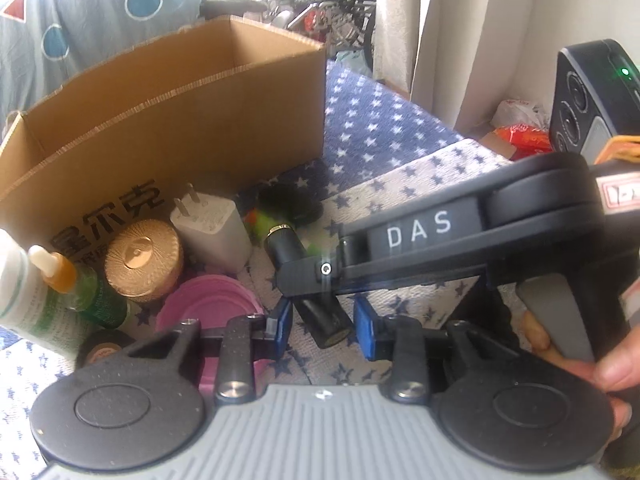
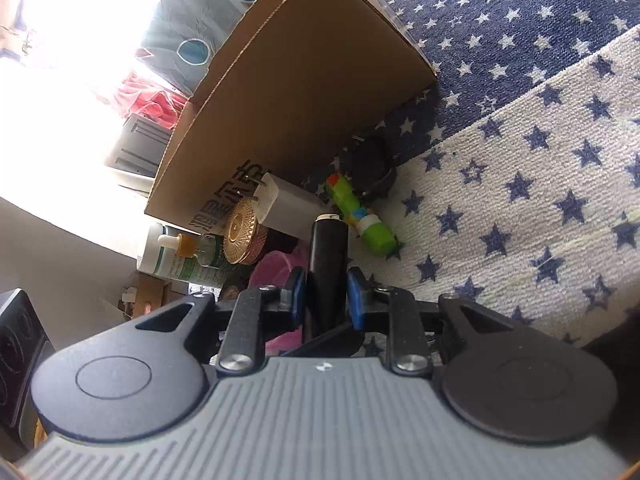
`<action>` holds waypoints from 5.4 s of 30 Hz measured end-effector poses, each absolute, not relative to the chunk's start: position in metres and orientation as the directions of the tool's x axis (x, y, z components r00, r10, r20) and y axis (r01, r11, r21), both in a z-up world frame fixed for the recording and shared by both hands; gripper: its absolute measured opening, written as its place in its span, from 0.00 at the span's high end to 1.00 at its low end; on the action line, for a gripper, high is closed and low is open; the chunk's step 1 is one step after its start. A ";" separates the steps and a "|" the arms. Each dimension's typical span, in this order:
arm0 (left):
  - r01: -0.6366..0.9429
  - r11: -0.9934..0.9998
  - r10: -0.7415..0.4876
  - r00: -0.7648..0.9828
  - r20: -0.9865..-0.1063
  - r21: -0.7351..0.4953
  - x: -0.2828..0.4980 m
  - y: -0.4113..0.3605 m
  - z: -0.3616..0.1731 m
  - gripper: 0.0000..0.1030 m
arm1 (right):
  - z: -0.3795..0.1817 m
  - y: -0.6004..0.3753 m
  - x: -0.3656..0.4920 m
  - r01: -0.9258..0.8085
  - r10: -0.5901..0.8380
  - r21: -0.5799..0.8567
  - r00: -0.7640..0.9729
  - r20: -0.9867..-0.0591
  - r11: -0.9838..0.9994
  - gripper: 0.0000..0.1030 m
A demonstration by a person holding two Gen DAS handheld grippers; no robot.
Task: Organize rigid objects
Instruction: 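Lower the right gripper onto the black cylinder and close on it, then carry the black cylinder into the box and open the right gripper, then lower the right gripper onto the green glue stick and close, then carry the green glue stick into the box and release it, then grasp the black item behind the box with the right gripper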
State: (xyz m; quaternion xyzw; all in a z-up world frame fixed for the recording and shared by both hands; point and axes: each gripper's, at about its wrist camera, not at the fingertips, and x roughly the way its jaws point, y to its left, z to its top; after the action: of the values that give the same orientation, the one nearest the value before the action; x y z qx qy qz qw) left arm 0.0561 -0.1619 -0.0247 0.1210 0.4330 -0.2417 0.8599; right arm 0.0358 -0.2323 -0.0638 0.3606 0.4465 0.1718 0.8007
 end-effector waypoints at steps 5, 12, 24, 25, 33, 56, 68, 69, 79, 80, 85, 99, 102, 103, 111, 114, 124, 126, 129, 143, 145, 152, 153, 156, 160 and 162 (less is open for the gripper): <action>0.528 0.849 -0.337 0.580 -0.742 0.027 0.040 -0.149 0.008 0.67 | -0.030 -0.226 0.021 0.011 0.588 0.725 0.578 -0.566 0.688 0.79; 0.461 0.880 -0.293 0.716 -0.634 0.114 0.066 -0.124 0.076 0.66 | 0.054 -0.200 0.049 -0.187 0.612 0.670 0.628 -0.480 0.718 0.79; 0.363 0.931 -0.213 0.446 -0.869 -0.042 0.254 -0.059 0.057 0.67 | 0.062 -0.135 0.245 -0.144 0.695 0.699 0.361 -0.622 0.700 0.78; 0.359 0.932 -0.204 0.414 -0.887 -0.046 0.264 -0.053 0.046 0.67 | 0.054 -0.130 0.259 -0.116 0.687 0.695 0.333 -0.646 0.710 0.78; 0.305 0.952 -0.079 0.316 -0.945 0.022 0.327 -0.055 -0.006 0.69 | -0.012 -0.109 0.336 0.055 0.643 0.665 0.202 -0.738 0.745 0.79; 0.317 0.948 -0.177 0.536 -0.825 0.003 0.217 -0.038 0.100 0.30 | 0.065 -0.212 0.262 -0.091 0.752 0.805 0.430 -0.499 0.586 0.70; 0.506 0.855 -0.368 0.429 -0.825 -0.118 0.094 -0.110 0.035 0.31 | 0.004 -0.268 0.116 -0.068 0.662 0.734 0.494 -0.564 0.676 0.71; 0.510 0.855 -0.354 0.437 -0.827 -0.096 0.090 -0.117 0.026 0.31 | -0.007 -0.267 0.112 -0.049 0.648 0.721 0.485 -0.588 0.691 0.71; 0.508 0.860 -0.296 0.425 -0.855 -0.045 0.107 -0.169 -0.033 0.45 | -0.065 -0.244 0.099 -0.031 0.637 0.695 0.431 -0.640 0.719 0.79; 0.505 0.861 -0.296 0.413 -0.861 -0.054 0.110 -0.171 -0.036 0.48 | -0.068 -0.242 0.101 -0.034 0.634 0.690 0.428 -0.644 0.723 0.80; 0.489 0.871 -0.276 0.389 -0.879 -0.058 0.123 -0.179 -0.048 0.56 | -0.077 -0.241 0.109 -0.024 0.638 0.692 0.409 -0.652 0.722 0.83; 0.462 0.886 -0.254 0.395 -0.883 -0.048 0.124 -0.180 -0.051 0.72 | -0.081 -0.246 0.103 -0.019 0.676 0.733 0.403 -0.617 0.680 0.86; 0.475 0.879 -0.266 0.406 -0.874 -0.047 0.116 -0.179 -0.043 0.73 | -0.075 -0.246 0.096 -0.019 0.675 0.733 0.407 -0.615 0.680 0.86; 0.479 0.877 -0.273 0.411 -0.870 -0.049 0.112 -0.178 -0.039 0.73 | -0.073 -0.247 0.093 -0.019 0.674 0.733 0.411 -0.614 0.680 0.86; 0.513 0.858 -0.317 0.502 -0.805 -0.018 0.088 -0.173 0.005 0.73 | -0.025 -0.246 0.066 -0.075 0.652 0.711 0.476 -0.590 0.699 0.86; 0.515 0.857 -0.331 0.547 -0.769 -0.004 0.087 -0.167 0.027 0.73 | 0.002 -0.245 0.063 -0.112 0.643 0.697 0.510 -0.572 0.709 0.86; 0.434 0.901 -0.279 0.594 -0.754 0.008 0.148 -0.121 0.083 0.73 | 0.080 -0.208 0.124 -0.284 0.687 0.654 0.512 -0.515 0.701 0.86; 0.405 0.914 -0.253 0.563 -0.787 -0.004 0.174 -0.110 0.080 0.73 | 0.080 -0.198 0.152 -0.289 0.710 0.670 0.475 -0.520 0.684 0.86; 0.361 0.932 -0.209 0.494 -0.844 -0.020 0.216 -0.090 0.067 0.73 | 0.069 -0.179 0.197 -0.263 0.733 0.697 0.395 -0.553 0.667 0.86; 0.290 0.953 -0.014 0.332 -0.943 0.088 0.285 -0.054 0.000 0.68 | -0.016 -0.098 0.305 -0.096 0.677 0.670 0.128 -0.725 0.736 0.83; 0.285 0.954 -0.013 0.362 -0.932 0.097 0.280 -0.053 0.007 0.65 | -0.018 -0.099 0.307 -0.076 0.684 0.680 0.121 -0.720 0.729 0.78; 0.295 0.950 -0.054 0.482 -0.874 0.104 0.241 -0.056 0.051 0.55 | 0.014 -0.148 0.273 -0.092 0.756 0.761 0.238 -0.609 0.642 0.74; 0.297 0.950 -0.067 0.499 -0.864 0.098 0.233 -0.057 0.058 0.54 | 0.022 -0.161 0.262 -0.103 0.765 0.771 0.261 -0.588 0.628 0.73; 0.309 0.950 -0.132 0.532 -0.836 0.046 0.212 -0.059 0.074 0.53 | 0.044 -0.202 0.226 -0.137 0.788 0.799 0.330 -0.520 0.585 0.71; 0.364 0.931 -0.244 0.554 -0.796 -0.032 0.173 -0.067 0.084 0.50 | 0.059 -0.257 0.172 -0.146 0.769 0.810 0.445 -0.459 0.568 0.69; 0.405 0.912 -0.298 0.544 -0.784 -0.066 0.154 -0.076 0.081 0.50 | 0.059 -0.282 0.146 -0.124 0.736 0.804 0.502 -0.455 0.581 0.68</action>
State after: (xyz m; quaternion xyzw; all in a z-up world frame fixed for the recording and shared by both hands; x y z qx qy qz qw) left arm 0.1539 -0.0764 0.0812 0.0617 0.4334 -0.2004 0.8765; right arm 0.1461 -0.2818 0.0586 0.3666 0.4174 0.2737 0.7851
